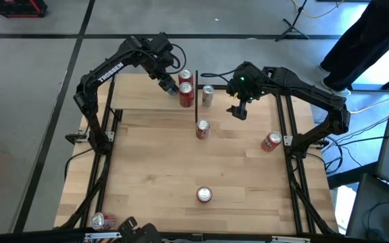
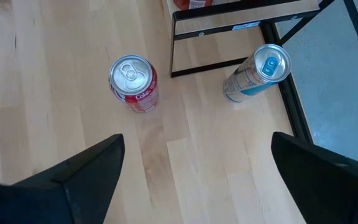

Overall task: Place canned beverage on shelf
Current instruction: Put the bottom blue soda can on the shelf, then put the blue soda can on the shelf and aligned with the other blue soda can

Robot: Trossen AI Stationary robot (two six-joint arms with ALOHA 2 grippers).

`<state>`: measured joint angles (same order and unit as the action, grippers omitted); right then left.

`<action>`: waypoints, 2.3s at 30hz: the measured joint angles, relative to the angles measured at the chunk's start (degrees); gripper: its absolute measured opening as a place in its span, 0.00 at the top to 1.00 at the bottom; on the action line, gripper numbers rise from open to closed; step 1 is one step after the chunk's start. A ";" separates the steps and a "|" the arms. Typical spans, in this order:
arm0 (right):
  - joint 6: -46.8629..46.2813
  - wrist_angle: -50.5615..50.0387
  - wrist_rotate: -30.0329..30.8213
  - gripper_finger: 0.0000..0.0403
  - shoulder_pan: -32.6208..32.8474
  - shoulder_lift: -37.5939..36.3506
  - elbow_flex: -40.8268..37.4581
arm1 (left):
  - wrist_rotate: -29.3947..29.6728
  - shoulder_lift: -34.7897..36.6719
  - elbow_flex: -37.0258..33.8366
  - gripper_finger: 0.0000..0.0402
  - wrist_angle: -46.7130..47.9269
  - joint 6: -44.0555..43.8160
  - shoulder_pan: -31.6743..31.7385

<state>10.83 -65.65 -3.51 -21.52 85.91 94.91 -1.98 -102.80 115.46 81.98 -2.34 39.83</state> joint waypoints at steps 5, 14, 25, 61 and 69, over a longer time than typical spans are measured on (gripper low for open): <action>0.00 0.02 -0.04 0.02 0.00 0.00 0.00 | 0.00 0.00 0.00 0.43 -0.03 0.69 0.00; 0.00 0.02 -0.13 0.02 0.00 0.00 0.00 | -0.18 -0.01 0.00 0.35 -0.36 1.34 0.00; 0.00 0.04 -0.15 0.02 -0.02 0.00 0.00 | -0.55 0.00 0.00 0.24 -0.38 1.89 0.00; -0.01 1.09 0.28 0.02 0.00 0.00 0.00 | 1.02 0.00 0.00 0.24 -5.02 -7.44 -0.50; 0.00 1.14 0.28 0.02 -0.01 0.00 0.00 | 1.42 3.74 0.00 0.24 -4.73 -4.73 -0.50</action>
<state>10.83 -64.51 -3.22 -21.53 85.91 94.91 -0.56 -99.06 115.46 77.25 -7.07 39.33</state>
